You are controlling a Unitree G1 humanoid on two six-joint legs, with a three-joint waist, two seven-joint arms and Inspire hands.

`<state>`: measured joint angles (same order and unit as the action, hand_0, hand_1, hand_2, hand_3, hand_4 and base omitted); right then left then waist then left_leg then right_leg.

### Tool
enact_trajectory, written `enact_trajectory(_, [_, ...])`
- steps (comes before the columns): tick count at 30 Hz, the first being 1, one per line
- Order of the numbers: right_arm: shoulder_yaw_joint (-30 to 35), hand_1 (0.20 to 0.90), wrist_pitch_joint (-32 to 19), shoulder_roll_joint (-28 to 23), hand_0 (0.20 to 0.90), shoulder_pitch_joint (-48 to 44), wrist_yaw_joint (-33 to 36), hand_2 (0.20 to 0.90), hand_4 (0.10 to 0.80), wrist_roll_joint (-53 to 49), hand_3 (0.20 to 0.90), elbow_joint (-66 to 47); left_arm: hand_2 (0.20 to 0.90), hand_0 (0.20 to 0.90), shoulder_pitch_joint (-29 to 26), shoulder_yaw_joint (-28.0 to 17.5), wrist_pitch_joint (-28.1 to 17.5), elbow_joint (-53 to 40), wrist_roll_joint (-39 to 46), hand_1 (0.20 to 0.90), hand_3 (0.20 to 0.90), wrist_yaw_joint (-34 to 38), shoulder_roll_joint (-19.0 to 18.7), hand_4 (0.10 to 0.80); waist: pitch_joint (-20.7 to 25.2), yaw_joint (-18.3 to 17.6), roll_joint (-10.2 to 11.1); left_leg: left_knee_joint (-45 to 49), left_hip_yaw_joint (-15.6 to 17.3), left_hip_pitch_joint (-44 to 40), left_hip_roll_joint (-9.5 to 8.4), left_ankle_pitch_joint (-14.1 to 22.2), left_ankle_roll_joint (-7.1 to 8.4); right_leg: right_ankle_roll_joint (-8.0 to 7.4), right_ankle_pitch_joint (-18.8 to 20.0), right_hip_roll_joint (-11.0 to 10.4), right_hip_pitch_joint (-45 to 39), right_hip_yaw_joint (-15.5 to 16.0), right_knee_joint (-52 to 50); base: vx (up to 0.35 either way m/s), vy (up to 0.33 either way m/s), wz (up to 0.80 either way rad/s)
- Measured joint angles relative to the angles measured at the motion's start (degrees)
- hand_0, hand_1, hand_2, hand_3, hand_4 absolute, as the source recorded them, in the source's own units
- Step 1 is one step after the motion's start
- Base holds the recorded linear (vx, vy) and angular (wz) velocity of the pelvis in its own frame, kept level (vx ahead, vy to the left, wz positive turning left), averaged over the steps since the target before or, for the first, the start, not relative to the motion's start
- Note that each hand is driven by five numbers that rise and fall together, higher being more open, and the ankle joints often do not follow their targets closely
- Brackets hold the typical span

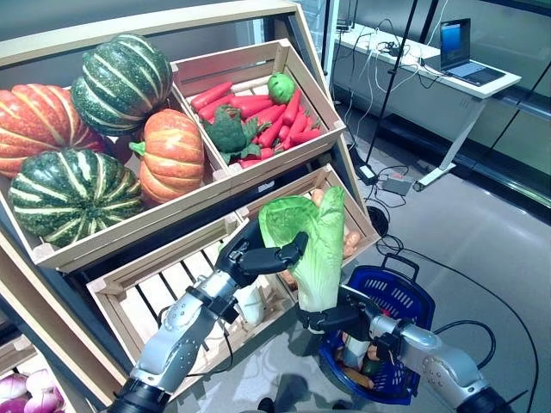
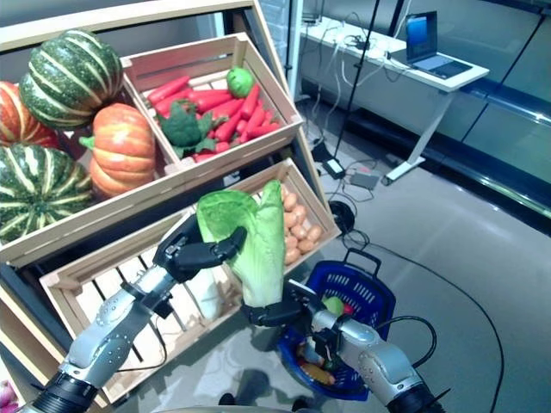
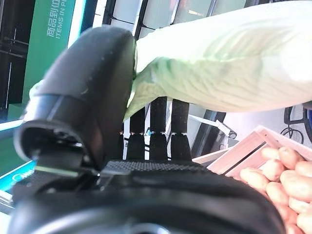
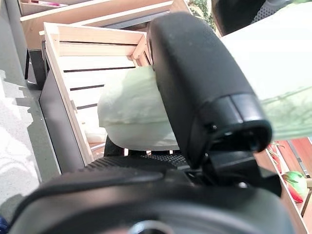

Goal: Put vegetables into the basket

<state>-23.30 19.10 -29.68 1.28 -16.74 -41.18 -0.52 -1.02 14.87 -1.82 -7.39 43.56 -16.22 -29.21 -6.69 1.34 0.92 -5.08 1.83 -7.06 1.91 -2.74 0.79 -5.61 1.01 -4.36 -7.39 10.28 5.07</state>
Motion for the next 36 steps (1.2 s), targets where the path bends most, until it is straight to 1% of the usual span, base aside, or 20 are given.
enact_trajectory(4, [0.4,0.3,-1.0,0.6,0.3,1.5,1.1,0.3,0.4,-0.3,0.3,0.1,0.9,0.9,0.1,-0.3,0.7,0.0,0.5,0.9,0.9,-0.7,0.1,0.8,0.0,-0.1,0.0,0.0,0.0,0.0,0.0,0.0,0.0,0.0,0.0,0.0,0.0,0.0,0.0,0.0,0.0,0.0])
enact_trajectory(7, [1.0,0.3,-1.8,1.5,0.3,2.7,2.2,0.3,0.4,-2.1,0.3,0.1,0.9,0.9,0.3,-0.5,2.1,-0.1,2.3,0.9,0.9,-0.7,0.2,0.8,0.0,-0.2,0.0,0.0,0.0,0.1,0.01,0.0,0.0,0.0,0.0,0.0,0.1,-0.1,0.0,0.0,0.0,0.0])
enact_trajectory(10, [3.2,0.3,-2.1,2.6,0.3,4.1,3.2,0.3,0.4,-2.8,0.3,0.1,0.9,0.9,1.5,-0.5,3.0,-1.5,2.4,0.9,0.9,-2.3,0.4,0.8,0.1,-0.2,-0.1,0.0,0.1,0.6,0.0,0.0,-0.01,-0.01,0.0,0.0,0.6,-0.1,0.0,0.0,0.0,0.0])
enact_trajectory(16, [5.2,0.3,-4.5,3.9,0.3,6.2,5.9,0.3,0.4,-4.5,0.3,0.1,0.9,0.9,3.1,-0.7,4.8,-2.7,4.6,0.9,0.9,-2.0,1.9,0.8,0.2,-0.3,-0.6,0.0,0.1,0.9,0.01,0.0,-0.02,0.0,0.1,0.0,0.9,-0.1,0.0,0.0,0.0,0.0])
enact_trajectory(19, [8.1,0.3,-6.6,5.5,0.3,8.0,6.8,0.3,0.4,-6.8,0.3,0.1,0.9,0.9,4.3,-2.8,5.2,-2.7,4.8,0.9,0.9,-1.6,3.4,0.8,0.3,-0.4,-0.7,0.0,0.1,1.0,0.04,0.0,-0.02,0.0,0.0,0.1,1.0,-0.1,0.0,0.0,0.0,0.0])
enact_trajectory(23, [11.9,0.3,-9.4,6.3,0.3,9.4,7.7,0.3,0.4,-9.5,0.3,0.1,0.9,0.9,5.7,-5.5,5.2,-2.7,6.7,0.9,0.9,-0.1,3.9,0.8,0.3,-0.5,-0.7,0.0,0.2,1.5,0.06,0.0,-0.03,-0.02,0.1,0.1,1.5,-0.2,0.0,-0.006,-0.008,0.0])
enact_trajectory(25, [13.9,0.3,-11.2,6.6,0.3,9.8,9.0,0.3,0.4,-11.6,0.3,0.1,0.9,0.9,6.0,-6.5,5.1,-2.7,6.7,0.9,0.9,1.1,3.9,0.8,0.3,-0.4,-0.7,0.0,0.2,1.8,0.06,0.0,-0.04,-0.01,0.1,0.1,1.9,-0.2,0.0,-0.084,-0.039,0.0])
enact_trajectory(27, [15.7,0.3,-14.5,7.8,0.3,9.8,10.6,0.3,0.4,-11.8,0.3,0.3,0.9,0.9,6.3,-6.9,4.2,-2.7,6.7,0.9,0.9,2.0,3.9,0.8,0.3,-0.4,-0.8,0.0,0.2,2.6,0.06,-0.2,-0.16,0.03,0.2,0.1,2.7,-0.2,0.0,-0.202,-0.043,0.0])
enact_trajectory(30, [16.6,0.3,-20.1,8.7,0.3,8.6,13.6,0.3,0.4,-13.8,0.3,1.0,0.9,0.9,6.2,-6.9,2.1,-2.5,6.7,0.9,0.9,2.6,4.0,0.8,0.0,-0.4,-1.0,0.7,0.2,5.8,0.04,-0.5,-0.26,0.2,0.7,0.2,5.8,-0.3,-0.4,-0.21,-0.034,-0.01])
enact_trajectory(31, [17.5,0.3,-22.3,9.3,0.3,7.5,15.4,0.3,0.4,-13.8,0.3,1.8,0.9,0.9,5.9,-6.9,1.5,-2.3,6.7,0.9,0.9,3.1,4.0,0.8,-0.6,-0.3,-1.2,1.1,0.3,7.1,0.01,-0.8,-0.32,0.25,1.3,0.3,6.9,-0.3,-0.5,-0.188,-0.025,-0.01])
enact_trajectory(33, [19.4,0.3,-25.8,10.1,0.3,5.1,18.2,0.3,0.4,-13.9,0.3,3.6,0.9,0.9,4.8,-6.9,0.1,-1.3,6.7,0.9,0.9,3.6,4.1,0.8,-3.3,-0.3,-1.6,2.0,0.3,8.1,-0.05,-0.8,-0.32,0.28,1.4,0.2,8.0,-0.4,-1.3,-0.115,-0.022,-0.01])
enact_trajectory(36, [22.4,0.3,-29.5,10.6,0.3,4.0,20.9,0.3,0.4,-13.9,0.3,3.8,0.9,0.9,4.5,-7.6,-1.6,-0.7,6.7,0.9,0.9,4.7,4.0,0.8,-8.1,-0.4,-2.0,2.9,0.2,9.1,-0.04,-0.8,-0.28,0.33,1.5,0.2,8.5,-0.3,-1.5,-0.135,-0.007,0.02])
